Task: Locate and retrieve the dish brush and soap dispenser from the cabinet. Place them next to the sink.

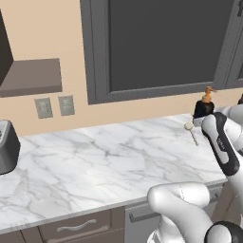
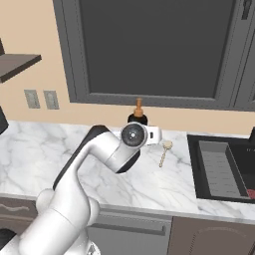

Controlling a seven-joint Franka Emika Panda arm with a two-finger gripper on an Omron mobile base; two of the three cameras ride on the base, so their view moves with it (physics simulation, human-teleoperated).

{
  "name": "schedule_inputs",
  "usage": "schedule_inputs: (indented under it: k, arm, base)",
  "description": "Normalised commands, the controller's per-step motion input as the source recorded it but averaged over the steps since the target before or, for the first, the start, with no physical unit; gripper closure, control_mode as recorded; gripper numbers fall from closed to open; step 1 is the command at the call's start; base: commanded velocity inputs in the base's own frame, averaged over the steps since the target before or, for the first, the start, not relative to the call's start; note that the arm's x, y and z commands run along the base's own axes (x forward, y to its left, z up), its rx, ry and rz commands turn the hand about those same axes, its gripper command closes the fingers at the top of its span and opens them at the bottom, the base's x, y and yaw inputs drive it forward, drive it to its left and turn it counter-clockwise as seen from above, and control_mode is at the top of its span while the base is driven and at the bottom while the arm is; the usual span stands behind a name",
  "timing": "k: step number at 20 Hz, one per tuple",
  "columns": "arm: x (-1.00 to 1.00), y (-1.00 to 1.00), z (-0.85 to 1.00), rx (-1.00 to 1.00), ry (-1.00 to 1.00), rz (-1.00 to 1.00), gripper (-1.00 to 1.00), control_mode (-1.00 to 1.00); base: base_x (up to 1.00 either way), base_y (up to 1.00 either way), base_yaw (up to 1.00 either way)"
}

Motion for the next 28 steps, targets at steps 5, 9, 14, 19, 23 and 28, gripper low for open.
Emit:
schedule_inputs:
  k: [5, 9, 14, 19, 23, 28]
  arm:
    - [0.08, -0.8, -0.54, 0.0, 0.06, -0.03, 1.0, -1.0]
    - [0.04, -0.73, -0.6, -0.03, 0.07, -0.02, 1.0, -1.0]
    - [-0.01, -0.56, -0.54, -0.01, -0.01, 0.0, 1.0, -1.0]
    - [-0.04, -0.33, -0.47, 0.01, 0.01, 0.02, 1.0, -1.0]
    - [0.0, -0.24, -0.63, 0.0, 0.03, 0.03, 1.0, -1.0]
    - [0.0, -0.16, -0.55, -0.01, 0.02, 0.04, 1.0, -1.0]
  base:
    - [0.0, 0.0, 0.0]
    - [0.0, 0.0, 0.0]
    - [0.0, 0.0, 0.0]
    - [0.0, 0.0, 0.0]
    - [0.0, 0.0, 0.0]
    - [0.0, 0.0, 0.0]
